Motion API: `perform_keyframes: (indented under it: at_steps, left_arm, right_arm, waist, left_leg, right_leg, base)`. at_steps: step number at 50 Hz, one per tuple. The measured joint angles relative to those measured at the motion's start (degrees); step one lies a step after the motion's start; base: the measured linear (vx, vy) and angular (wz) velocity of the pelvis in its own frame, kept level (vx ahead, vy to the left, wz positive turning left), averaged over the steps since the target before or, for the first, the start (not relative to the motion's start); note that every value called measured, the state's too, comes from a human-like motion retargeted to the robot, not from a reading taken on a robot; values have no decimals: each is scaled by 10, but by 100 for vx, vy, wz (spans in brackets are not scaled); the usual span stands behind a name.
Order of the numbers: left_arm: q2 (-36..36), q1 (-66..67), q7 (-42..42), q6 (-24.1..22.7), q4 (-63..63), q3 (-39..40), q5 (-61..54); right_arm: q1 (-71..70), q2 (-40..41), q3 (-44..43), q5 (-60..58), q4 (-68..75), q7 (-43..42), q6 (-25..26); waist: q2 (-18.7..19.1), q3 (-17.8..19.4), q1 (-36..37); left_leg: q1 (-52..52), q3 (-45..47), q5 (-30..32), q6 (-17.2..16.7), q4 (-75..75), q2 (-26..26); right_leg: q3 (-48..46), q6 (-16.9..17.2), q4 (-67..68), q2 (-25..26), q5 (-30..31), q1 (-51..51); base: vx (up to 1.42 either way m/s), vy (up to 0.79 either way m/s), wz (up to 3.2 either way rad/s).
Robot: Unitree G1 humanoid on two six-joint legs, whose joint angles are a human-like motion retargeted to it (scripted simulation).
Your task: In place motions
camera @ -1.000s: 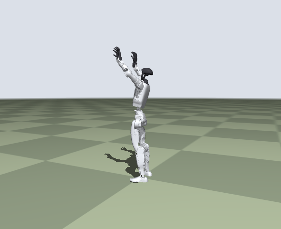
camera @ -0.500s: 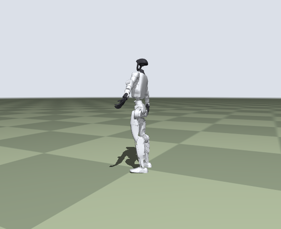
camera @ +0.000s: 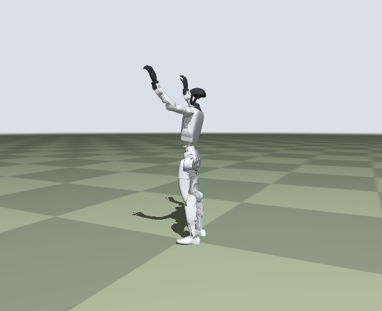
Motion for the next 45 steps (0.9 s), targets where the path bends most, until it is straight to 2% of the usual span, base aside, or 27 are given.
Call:
perform_keyframes:
  at_steps: [3,8,10,13,15,18,20,22,23,24,25,28,30,32,34,35,37,40,45]
  left_arm:
    - [11,-62,83,22,-96,-104,149]
    - [44,-171,186,109,-172,-266,400]
    - [36,-213,229,115,-144,-320,434]
    - [26,-246,229,104,-40,-342,394]
    - [16,-251,235,109,64,-321,349]
    - [6,-208,219,140,245,-216,241]
    - [15,-137,140,191,336,-110,126]
    - [30,-36,11,256,401,21,7]
    - [34,29,-56,279,431,104,-42]
    - [29,93,-117,280,462,192,-83]
    - [19,158,-174,269,494,282,-121]
    - [-59,348,-233,141,535,511,-318]
    - [-116,422,-231,33,531,611,-462]
    - [-144,446,-204,-72,530,639,-562]
    - [-146,446,-169,-131,532,625,-583]
    - [-140,439,-154,-143,531,610,-569]
    - [-115,410,-160,-136,516,561,-529]
    - [-77,334,-189,-120,472,466,-483]
    - [-52,155,-134,-141,334,257,-395]
  right_arm:
    - [-101,30,116,-74,-77,-27,-14]
    - [-230,66,254,-145,-111,-76,-25]
    - [-239,57,273,-153,-82,-97,-29]
    - [-204,17,238,-103,16,-111,-24]
    - [-146,-12,175,-43,115,-105,-30]
    - [-17,-42,8,46,281,-37,-9]
    - [92,-50,-144,103,379,50,22]
    - [192,-57,-295,144,476,172,42]
    - [241,-60,-372,158,527,231,50]
    - [285,-65,-446,169,578,280,61]
    - [326,-72,-518,179,630,323,74]
    - [453,-82,-683,236,724,431,127]
    - [521,-57,-783,309,741,429,131]
    - [565,-38,-841,399,738,377,90]
    - [582,-28,-858,467,724,324,41]
    - [582,-26,-854,488,713,300,20]
    - [555,-19,-810,488,668,267,-3]
    - [475,-1,-694,457,556,243,-5]
    - [311,12,-437,372,367,190,-48]
  waist:
    - [0,8,0]
    - [3,27,3]
    - [1,29,8]
    - [-6,31,15]
    - [-11,27,18]
    - [-16,21,18]
    - [-15,19,9]
    - [-15,22,3]
    - [-15,27,0]
    - [-13,32,0]
    - [-12,37,3]
    - [1,39,11]
    - [9,42,12]
    - [9,40,15]
    - [5,36,18]
    - [2,34,18]
    - [-4,32,18]
    - [-6,31,18]
    - [-2,32,24]
  left_leg:
    - [6,0,2,0,-1,1]
    - [18,0,4,1,-1,3]
    - [20,1,5,1,-1,5]
    - [13,3,7,0,0,8]
    - [3,4,9,0,0,10]
    - [-12,2,11,-1,2,12]
    - [-21,-2,12,-1,3,11]
    - [-27,-2,12,-1,4,10]
    - [-27,-2,12,0,4,9]
    - [-27,-2,11,0,3,8]
    - [-27,-2,10,0,2,6]
    - [-22,0,7,1,0,3]
    - [-16,3,4,2,-2,1]
    - [-12,2,2,3,-3,-2]
    - [-10,1,0,4,-3,-4]
    - [-8,0,0,4,-2,-5]
    - [-3,-3,-1,5,-1,-7]
    - [7,-5,-2,6,2,-9]
    - [20,-8,-5,7,4,-9]
  right_leg:
    - [-1,0,-1,1,1,7]
    - [-5,0,-4,4,3,21]
    - [-7,0,-4,5,4,23]
    - [-7,1,-5,5,6,17]
    - [-7,2,-5,5,8,7]
    - [-9,3,-5,5,9,-3]
    - [-13,3,-4,4,9,-9]
    - [-14,3,-4,3,8,-13]
    - [-14,3,-4,3,7,-14]
    - [-13,3,-5,2,6,-14]
    - [-12,3,-5,2,5,-15]
    - [-6,2,-5,3,3,-15]
    - [0,2,-4,3,2,-14]
    - [2,2,-4,2,0,-12]
    - [1,2,-4,1,-1,-8]
    - [0,3,-5,0,-2,-5]
    - [-3,2,-5,-1,-3,3]
    - [-5,1,-5,-2,-3,16]
    - [-7,1,-3,-3,-4,30]
  base:
    - [0,-3,0]
    - [0,0,0]
    - [0,0,0]
    - [-2,1,-1]
    - [-9,3,0]
    - [-2,2,2]
    - [-7,2,21]
    - [-9,4,11]
    - [-13,8,3]
    - [-16,12,-1]
    - [-14,14,-5]
    - [-3,12,-14]
    - [5,8,-22]
    - [6,11,-9]
    - [8,11,7]
    - [9,8,16]
    - [9,7,16]
    - [8,9,5]
    - [3,4,0]
